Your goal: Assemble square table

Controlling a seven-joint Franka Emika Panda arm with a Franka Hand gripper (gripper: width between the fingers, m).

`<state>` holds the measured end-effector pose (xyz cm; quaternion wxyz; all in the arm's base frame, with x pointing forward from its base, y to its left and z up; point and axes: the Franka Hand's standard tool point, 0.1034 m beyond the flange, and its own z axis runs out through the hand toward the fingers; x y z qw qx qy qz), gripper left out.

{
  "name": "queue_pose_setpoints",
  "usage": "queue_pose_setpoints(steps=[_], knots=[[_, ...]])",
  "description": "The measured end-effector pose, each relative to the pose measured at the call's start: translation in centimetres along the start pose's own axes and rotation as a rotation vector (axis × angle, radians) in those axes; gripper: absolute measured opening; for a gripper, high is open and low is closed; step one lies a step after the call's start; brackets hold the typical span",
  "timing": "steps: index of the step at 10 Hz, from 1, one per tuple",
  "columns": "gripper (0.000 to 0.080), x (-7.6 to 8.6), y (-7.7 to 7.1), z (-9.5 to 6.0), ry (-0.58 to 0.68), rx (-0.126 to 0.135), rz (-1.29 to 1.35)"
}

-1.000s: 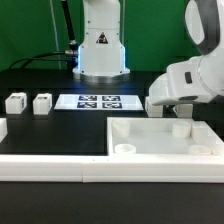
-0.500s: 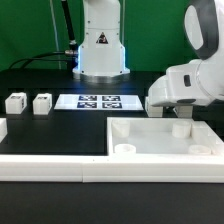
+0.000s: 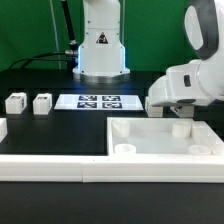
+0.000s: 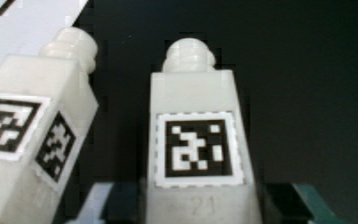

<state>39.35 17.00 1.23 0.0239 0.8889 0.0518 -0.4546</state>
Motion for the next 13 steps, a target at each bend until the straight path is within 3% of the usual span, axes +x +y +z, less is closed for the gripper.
queue_pose_setpoints(steps=[4,5,6,7,8,9,10,12,13], knots=[[0.0290,-0.1,0.2,-0.4,0.006,0.003,0.002],[0.0290,-1.1,0.9,-2.0,-0.001,0.009,-0.020],[0.0290,-2.4,2.1,-4.6,0.011,0.022,-0.061],[0.0291,-3.7,3.9,-7.4,0.039,0.038,-0.121],[0.0291,-5.4,5.3,-9.0,0.033,0.051,-0.102],[0.0291,-5.6,5.6,-8.9,0.051,0.055,-0.092],[0.0291,-4.8,5.5,-9.2,0.140,0.056,-0.089],[0.0291,-4.8,5.7,-9.7,0.298,0.052,-0.081],[0.0291,-4.4,6.0,-11.2,0.329,0.057,-0.083]])
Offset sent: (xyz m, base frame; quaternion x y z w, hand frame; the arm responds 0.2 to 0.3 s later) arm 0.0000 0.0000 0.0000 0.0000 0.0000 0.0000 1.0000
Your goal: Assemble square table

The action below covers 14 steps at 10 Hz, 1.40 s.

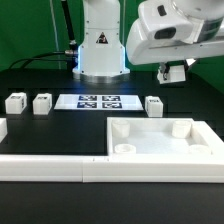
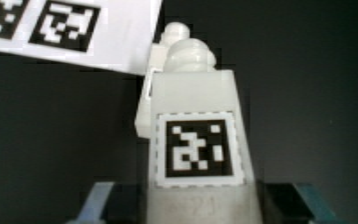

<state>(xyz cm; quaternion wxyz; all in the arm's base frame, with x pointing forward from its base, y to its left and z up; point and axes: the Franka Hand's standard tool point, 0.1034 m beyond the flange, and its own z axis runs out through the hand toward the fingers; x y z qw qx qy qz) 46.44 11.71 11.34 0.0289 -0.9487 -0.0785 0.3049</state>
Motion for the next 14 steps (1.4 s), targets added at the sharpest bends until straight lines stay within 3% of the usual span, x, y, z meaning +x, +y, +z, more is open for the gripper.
queue_pose_setpoints(steps=[1,3,4,5,7,8,9,10,11,14], knots=[[0.0291,2.7,-0.3,-3.2,0.107,0.003,-0.005],[0.0291,4.5,-0.5,-5.8,0.223,0.002,-0.007],[0.0291,5.6,-0.4,-6.5,0.368,-0.003,-0.005],[0.0291,5.1,-0.3,-6.1,0.437,-0.011,-0.004],[0.0291,5.8,-0.1,-6.5,0.618,-0.018,-0.004],[0.0291,6.3,0.7,-8.2,0.679,-0.028,-0.026],[0.0291,8.0,1.7,-11.3,0.830,-0.038,-0.031],[0.0291,9.3,2.5,-12.6,0.939,-0.059,-0.055],[0.0291,9.5,2.5,-12.6,1.047,-0.064,-0.052],[0.0291,9.4,2.9,-12.2,1.211,-0.078,-0.050]])
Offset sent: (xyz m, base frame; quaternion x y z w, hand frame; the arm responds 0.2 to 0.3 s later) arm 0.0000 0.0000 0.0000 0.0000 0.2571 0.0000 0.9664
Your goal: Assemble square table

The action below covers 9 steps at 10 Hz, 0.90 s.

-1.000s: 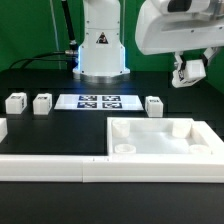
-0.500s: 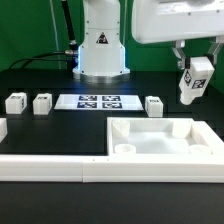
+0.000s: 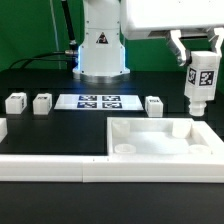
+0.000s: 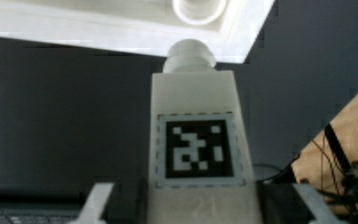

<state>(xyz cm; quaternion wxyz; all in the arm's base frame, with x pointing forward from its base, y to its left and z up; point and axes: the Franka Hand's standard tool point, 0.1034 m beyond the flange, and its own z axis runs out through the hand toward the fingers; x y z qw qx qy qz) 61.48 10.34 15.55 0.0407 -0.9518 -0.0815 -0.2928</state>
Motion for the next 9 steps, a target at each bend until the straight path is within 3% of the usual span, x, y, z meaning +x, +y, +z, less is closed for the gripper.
queue_pose_setpoints(steps=[2,4,6,9], knots=[[0.0291,-0.2,0.1,0.2,0.022,-0.003,-0.001],[0.0291,-1.4,1.9,2.0,-0.013,-0.010,0.013],[0.0291,-1.6,1.8,3.5,-0.018,-0.003,0.019],[0.0291,-2.0,0.7,4.3,-0.028,0.008,0.015]])
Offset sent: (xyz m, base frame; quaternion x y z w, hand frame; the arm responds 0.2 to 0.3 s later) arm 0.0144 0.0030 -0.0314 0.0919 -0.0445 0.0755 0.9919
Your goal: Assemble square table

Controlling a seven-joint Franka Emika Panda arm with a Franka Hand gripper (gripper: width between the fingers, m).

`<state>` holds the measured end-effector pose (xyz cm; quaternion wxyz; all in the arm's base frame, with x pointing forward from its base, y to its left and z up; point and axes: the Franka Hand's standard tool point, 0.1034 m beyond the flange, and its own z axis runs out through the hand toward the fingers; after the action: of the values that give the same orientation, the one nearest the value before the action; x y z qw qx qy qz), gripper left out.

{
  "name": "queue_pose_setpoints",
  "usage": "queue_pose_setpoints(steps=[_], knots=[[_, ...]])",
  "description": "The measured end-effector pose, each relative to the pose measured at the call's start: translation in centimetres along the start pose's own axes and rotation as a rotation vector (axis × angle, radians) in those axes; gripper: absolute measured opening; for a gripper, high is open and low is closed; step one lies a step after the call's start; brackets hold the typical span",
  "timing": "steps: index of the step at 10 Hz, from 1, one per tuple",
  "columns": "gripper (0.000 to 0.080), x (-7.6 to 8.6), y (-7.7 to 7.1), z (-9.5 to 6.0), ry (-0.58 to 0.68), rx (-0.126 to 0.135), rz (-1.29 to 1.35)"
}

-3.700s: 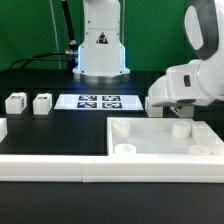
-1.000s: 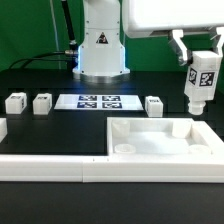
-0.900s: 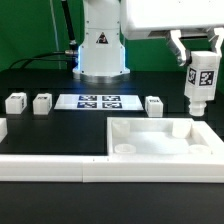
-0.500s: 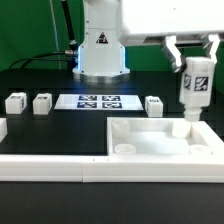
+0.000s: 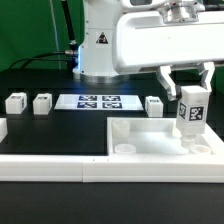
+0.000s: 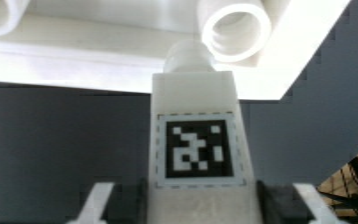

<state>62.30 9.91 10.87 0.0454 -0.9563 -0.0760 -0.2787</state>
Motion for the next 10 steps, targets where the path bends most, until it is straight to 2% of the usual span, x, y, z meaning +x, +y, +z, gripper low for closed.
queue_pose_setpoints(steps=[7,10], knots=[[0.0291,-0.7,-2.5,0.5,0.006,0.016,-0.010],[0.0291,-0.7,-2.5,0.6,0.041,0.012,-0.021]])
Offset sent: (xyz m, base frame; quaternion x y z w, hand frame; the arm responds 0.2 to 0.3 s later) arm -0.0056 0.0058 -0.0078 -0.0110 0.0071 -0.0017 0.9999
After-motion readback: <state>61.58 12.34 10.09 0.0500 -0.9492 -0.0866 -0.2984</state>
